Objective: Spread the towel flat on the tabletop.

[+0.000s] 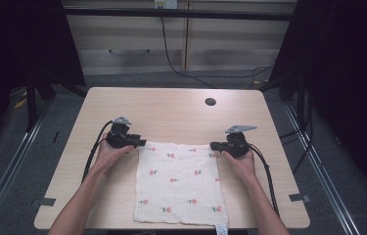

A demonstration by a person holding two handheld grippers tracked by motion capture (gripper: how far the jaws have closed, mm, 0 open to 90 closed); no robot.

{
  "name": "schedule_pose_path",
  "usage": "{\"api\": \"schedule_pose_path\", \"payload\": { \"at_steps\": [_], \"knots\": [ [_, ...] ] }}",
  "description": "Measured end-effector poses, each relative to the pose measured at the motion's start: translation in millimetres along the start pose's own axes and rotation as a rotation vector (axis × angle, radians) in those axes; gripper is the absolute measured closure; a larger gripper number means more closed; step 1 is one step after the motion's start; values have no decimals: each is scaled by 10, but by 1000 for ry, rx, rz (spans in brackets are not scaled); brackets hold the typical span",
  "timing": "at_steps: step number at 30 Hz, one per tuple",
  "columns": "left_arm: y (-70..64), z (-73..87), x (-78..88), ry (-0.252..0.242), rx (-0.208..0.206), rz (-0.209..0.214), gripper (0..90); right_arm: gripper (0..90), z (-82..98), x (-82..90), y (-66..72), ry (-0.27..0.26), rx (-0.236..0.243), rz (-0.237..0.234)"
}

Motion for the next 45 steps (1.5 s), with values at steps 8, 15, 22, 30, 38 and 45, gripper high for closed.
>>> {"api": "schedule_pose_path", "payload": {
  "at_steps": [8,15,22,30,38,45],
  "knots": [
    [-56,2,-52,29,-34,-11,568,868,5,-6,-3,4,5,-4],
    [-109,16,-54,36,-87,-53,674,868,-5,7,-10,-1,0,-5],
    [-148,51,-44,11,-85,-43,818,868,-1,16,-5,-3,-3,-4],
    [-128,71,-27,-10,-33,-1,872,864,8,3,-12,0,-12,-4],
    [-138,23,-7,-43,-14,10,877,865,-12,38,-3,-17,-13,-4],
    [-106,-63,153,-107,0,12,880,865,-52,98,17,-43,-20,-12]
  ]
}}
Point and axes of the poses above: each handheld gripper's, and its own axes: x roughly backward along the jaws, z roughly out of its underside, y roughly to its left, the point moved 4 cm from there along -x, roughly forward along the jaws, and after that the axes turned 12 degrees about -x, right-handed, at the moved point
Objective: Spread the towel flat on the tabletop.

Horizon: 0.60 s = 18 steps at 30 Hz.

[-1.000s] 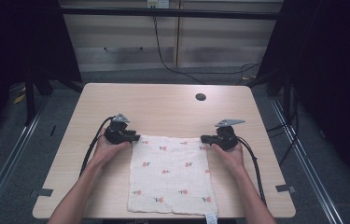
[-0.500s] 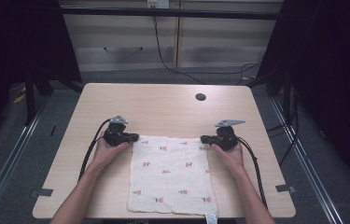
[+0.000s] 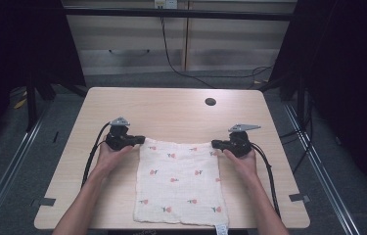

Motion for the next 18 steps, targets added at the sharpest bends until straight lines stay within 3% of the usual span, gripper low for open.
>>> {"api": "schedule_pose_path", "payload": {
  "at_steps": [10,18],
  "knots": [
    [-51,-98,128,-53,-13,16,879,866,-207,176,40,-55,16,-2],
    [-63,-304,245,-116,-19,14,880,868,-346,268,53,-73,29,4]
  ]
}}
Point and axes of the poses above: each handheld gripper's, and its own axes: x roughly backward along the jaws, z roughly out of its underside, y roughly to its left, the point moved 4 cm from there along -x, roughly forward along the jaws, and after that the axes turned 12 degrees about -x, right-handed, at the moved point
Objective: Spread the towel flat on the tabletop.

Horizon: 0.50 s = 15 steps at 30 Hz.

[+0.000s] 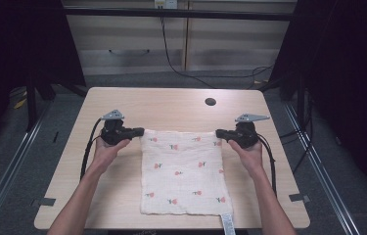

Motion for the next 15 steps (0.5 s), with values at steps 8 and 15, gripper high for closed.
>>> {"api": "schedule_pose_path", "payload": {
  "at_steps": [8,15],
  "knots": [
    [-22,-218,67,-44,-10,-18,880,866,-134,78,19,-28,7,2],
    [28,-453,159,-80,-20,-40,880,868,-295,149,43,-52,13,1]
  ]
}}
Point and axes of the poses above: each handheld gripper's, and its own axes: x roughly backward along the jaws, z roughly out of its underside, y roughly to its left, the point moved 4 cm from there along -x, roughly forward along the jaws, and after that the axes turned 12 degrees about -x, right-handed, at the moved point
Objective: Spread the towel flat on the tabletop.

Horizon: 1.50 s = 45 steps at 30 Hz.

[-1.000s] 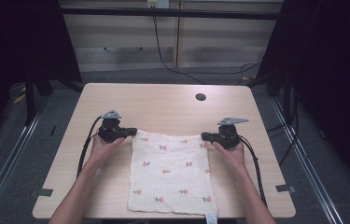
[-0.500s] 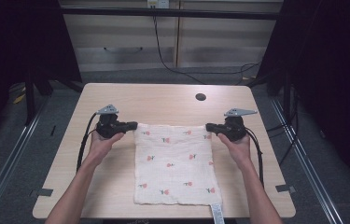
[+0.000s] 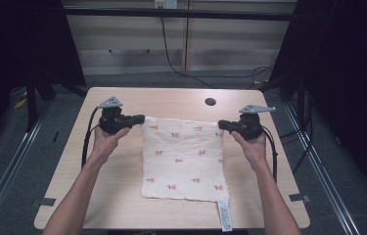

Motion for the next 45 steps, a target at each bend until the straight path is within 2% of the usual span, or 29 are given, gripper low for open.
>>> {"api": "schedule_pose_path", "payload": {
  "at_steps": [3,4,8,10,12,15,16,18,22,26,27,30,37,43,45],
  "knots": [
    [24,-123,68,-24,-18,-1,880,867,-96,21,23,5,6,-9],
    [32,-157,83,-27,-15,-10,880,867,-140,26,30,10,18,2],
    [60,-283,118,-46,-21,-18,880,868,-331,73,88,-1,40,-2],
    [73,-307,137,-53,-26,-23,879,868,-403,101,116,-11,55,2],
    [57,-259,134,-40,-43,-22,880,869,-411,117,129,-22,53,-4],
    [35,-109,107,-20,-37,-11,880,870,-293,60,119,25,82,10],
    [35,-109,107,-20,-37,-11,880,870,-245,48,108,27,77,5],
    [18,31,100,-5,-31,-3,879,871,-157,34,86,30,63,-4],
    [-48,129,180,-35,-8,19,880,870,-40,64,98,33,57,-25],
    [-143,203,231,-47,-5,32,880,870,26,142,146,21,67,-40],
    [-175,242,250,-39,-15,34,880,871,107,192,166,25,74,-44],
    [-216,281,275,-34,-20,37,880,871,206,236,174,28,74,-51],
    [-344,357,325,0,-63,42,880,870,428,314,251,33,88,-68],
    [-369,475,302,31,-63,44,880,870,575,350,302,55,99,-75],
    [-403,565,284,51,-64,49,880,870,662,342,302,69,100,-72]
  ]
}}
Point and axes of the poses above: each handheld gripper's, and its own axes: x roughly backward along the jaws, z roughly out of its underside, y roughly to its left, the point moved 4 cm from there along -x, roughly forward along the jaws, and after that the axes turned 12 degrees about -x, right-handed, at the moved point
